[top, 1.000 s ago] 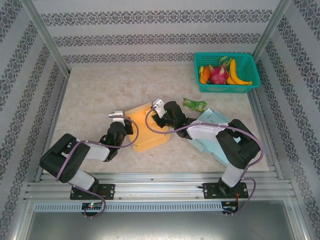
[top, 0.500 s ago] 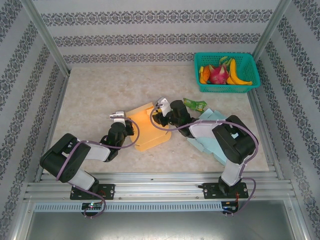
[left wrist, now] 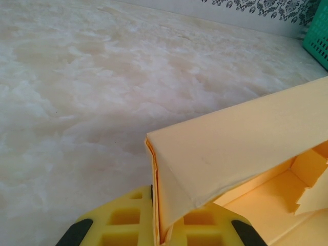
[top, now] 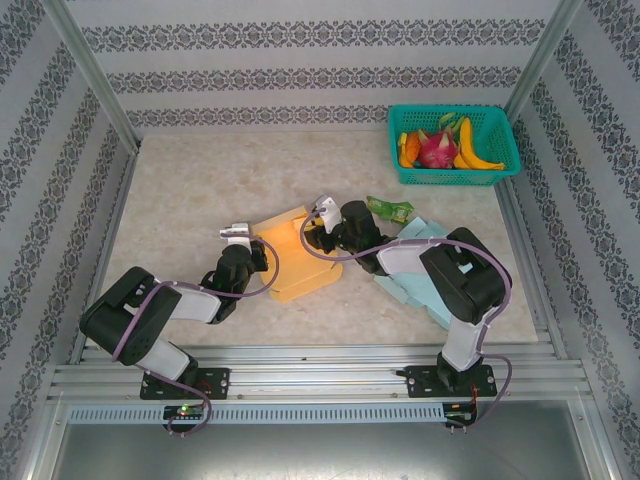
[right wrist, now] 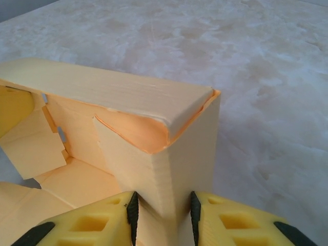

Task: Fold the paper box

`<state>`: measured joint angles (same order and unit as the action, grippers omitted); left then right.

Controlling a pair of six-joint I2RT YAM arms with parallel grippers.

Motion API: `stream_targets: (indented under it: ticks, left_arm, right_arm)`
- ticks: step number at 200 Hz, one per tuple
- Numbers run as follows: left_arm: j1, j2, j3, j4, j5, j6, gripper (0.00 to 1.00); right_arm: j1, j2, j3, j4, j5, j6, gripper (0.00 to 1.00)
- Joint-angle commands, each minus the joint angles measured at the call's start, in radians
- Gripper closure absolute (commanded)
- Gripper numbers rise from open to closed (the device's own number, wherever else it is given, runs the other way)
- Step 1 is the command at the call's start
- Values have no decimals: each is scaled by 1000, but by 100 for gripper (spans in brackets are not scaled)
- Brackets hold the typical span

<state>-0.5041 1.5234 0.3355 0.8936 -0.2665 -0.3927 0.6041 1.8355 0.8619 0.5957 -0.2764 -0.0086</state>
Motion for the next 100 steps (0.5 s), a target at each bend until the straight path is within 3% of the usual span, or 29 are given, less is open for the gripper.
stream_targets:
  ticks: [1, 33, 61, 77, 100]
  left_arm:
    - [-32, -12, 33, 28, 104, 15, 100]
    - [-31, -13, 34, 20, 112, 17, 100]
    - [-32, -21, 33, 12, 109, 4, 100]
    - [-33, -38, 43, -33, 69, -12, 100]
    - [-48, -73, 79, -176, -64, -60, 100]
  right_arm:
    - [8, 33, 33, 17, 4, 7, 65]
    - [9, 39, 34, 19, 53, 23, 70]
    - [31, 26, 25, 13, 186, 21, 79]
    - [58, 14, 23, -13, 349, 8, 86]
    - [121, 13, 54, -88, 712, -26, 85]
